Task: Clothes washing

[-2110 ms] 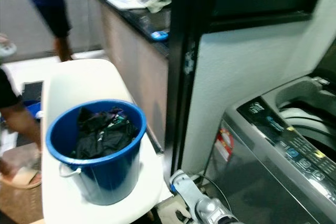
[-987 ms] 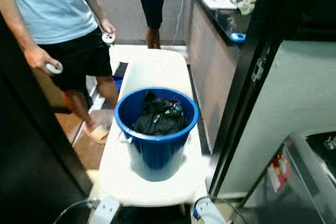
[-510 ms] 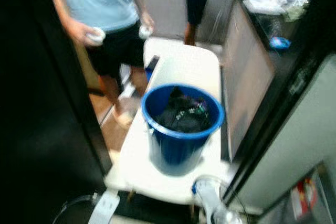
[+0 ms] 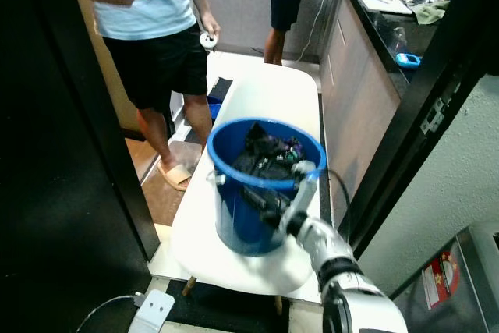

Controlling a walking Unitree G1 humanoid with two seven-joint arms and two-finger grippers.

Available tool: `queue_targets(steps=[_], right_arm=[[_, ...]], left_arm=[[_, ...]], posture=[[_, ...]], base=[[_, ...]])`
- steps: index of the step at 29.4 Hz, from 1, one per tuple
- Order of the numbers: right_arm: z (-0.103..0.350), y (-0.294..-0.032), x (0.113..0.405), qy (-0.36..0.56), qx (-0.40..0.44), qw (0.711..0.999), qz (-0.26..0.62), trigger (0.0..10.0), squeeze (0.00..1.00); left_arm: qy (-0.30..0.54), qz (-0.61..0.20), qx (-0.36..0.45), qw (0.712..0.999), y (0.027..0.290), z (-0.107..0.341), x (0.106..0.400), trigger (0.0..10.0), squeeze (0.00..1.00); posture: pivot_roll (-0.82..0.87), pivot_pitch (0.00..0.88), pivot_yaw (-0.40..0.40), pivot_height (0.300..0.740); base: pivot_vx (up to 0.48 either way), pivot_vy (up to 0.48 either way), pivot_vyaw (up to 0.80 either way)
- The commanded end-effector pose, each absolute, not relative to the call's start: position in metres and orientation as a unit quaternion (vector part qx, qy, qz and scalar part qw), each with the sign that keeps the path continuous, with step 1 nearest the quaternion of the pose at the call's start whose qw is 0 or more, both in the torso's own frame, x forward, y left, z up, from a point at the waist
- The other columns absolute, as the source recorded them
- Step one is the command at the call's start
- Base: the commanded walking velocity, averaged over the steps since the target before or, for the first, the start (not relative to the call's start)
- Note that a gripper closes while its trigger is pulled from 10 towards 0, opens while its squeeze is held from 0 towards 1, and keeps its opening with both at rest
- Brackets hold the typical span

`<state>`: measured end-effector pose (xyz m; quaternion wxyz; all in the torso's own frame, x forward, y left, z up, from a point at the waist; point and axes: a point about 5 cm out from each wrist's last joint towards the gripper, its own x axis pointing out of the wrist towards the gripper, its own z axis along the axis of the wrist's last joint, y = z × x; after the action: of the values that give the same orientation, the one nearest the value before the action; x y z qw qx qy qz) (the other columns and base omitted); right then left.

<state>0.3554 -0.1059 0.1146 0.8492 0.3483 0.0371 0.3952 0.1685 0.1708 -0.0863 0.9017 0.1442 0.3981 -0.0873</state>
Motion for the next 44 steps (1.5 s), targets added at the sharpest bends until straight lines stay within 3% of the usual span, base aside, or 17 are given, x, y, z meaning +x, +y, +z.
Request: queue_targets(steps=[1, 4, 9, 11, 13, 14, 17, 22, 27, 36, 44], right_arm=[[0.138, -0.096, 0.359, -0.008, 0.353, 0.824, 0.442, 10.0, 0.00], [0.157, -0.079, 0.359, -0.036, 0.334, 0.806, 0.487, 10.0, 0.00], [0.167, -0.070, 0.362, -0.047, 0.316, 0.811, 0.491, 10.0, 0.00], [0.173, -0.055, 0.367, -0.044, 0.253, 0.843, 0.472, 10.0, 0.00], [0.173, -0.055, 0.367, -0.044, 0.253, 0.843, 0.472, 10.0, 0.00], [0.172, -0.047, 0.369, -0.030, 0.200, 0.866, 0.457, 10.0, 0.00], [0.167, -0.035, 0.369, 0.001, 0.147, 0.888, 0.435, 10.0, 0.00], [0.167, -0.029, 0.369, 0.013, 0.133, 0.895, 0.425, 10.0, 0.00], [0.161, -0.040, 0.379, 0.051, 0.047, 0.933, 0.352, 10.0, 0.00], [0.160, -0.044, 0.382, 0.058, 0.027, 0.942, 0.330, 10.0, 0.00], [0.157, -0.032, 0.379, 0.067, -0.010, 0.941, 0.332, 10.0, 0.00]], left_arm=[[0.406, -0.092, 0.148, 0.897, 0.172, -0.088, 0.165, 10.0, 0.00], [0.405, -0.092, 0.147, 0.897, 0.172, -0.088, 0.165, 10.0, 0.00], [0.405, -0.092, 0.148, 0.897, 0.172, -0.088, 0.166, 10.0, 0.00], [0.405, -0.091, 0.149, 0.898, 0.173, -0.088, 0.166, 10.0, 0.00], [0.405, -0.091, 0.149, 0.898, 0.173, -0.088, 0.166, 10.0, 0.00], [0.404, -0.090, 0.149, 0.898, 0.173, -0.088, 0.166, 10.0, 0.00], [0.404, -0.090, 0.147, 0.898, 0.172, -0.087, 0.167, 10.0, 0.00], [0.404, -0.092, 0.142, 0.899, 0.172, -0.087, 0.168, 10.0, 0.00], [0.401, -0.089, 0.126, 0.903, 0.170, -0.086, 0.170, 10.0, 0.00], [0.401, -0.088, 0.122, 0.904, 0.170, -0.086, 0.170, 10.0, 0.00], [0.401, -0.090, 0.120, 0.904, 0.169, -0.086, 0.170, 10.0, 0.00]], posture=[[0.21, 0.000, -0.095, 0.740], [0.21, 0.000, -0.095, 0.740], [0.21, 0.000, -0.099, 0.740], [0.22, 0.000, -0.099, 0.740], [0.22, 0.000, -0.099, 0.740], [0.22, 0.000, -0.099, 0.740], [0.21, 0.000, -0.100, 0.740], [0.21, 0.000, -0.101, 0.740], [0.21, 0.000, -0.101, 0.740], [0.22, 0.000, -0.104, 0.740], [0.21, 0.000, -0.104, 0.740]], base=[[0.000, 0.000, 0.00], [0.000, 0.000, 0.00], [0.000, 0.000, 0.00], [0.000, 0.000, 0.00], [0.000, 0.000, 0.00], [0.000, 0.000, 0.00], [0.000, 0.000, 0.00], [0.000, 0.000, 0.00], [0.000, 0.000, 0.00], [0.169, 0.000, 0.00], [0.279, 0.000, 0.00]])
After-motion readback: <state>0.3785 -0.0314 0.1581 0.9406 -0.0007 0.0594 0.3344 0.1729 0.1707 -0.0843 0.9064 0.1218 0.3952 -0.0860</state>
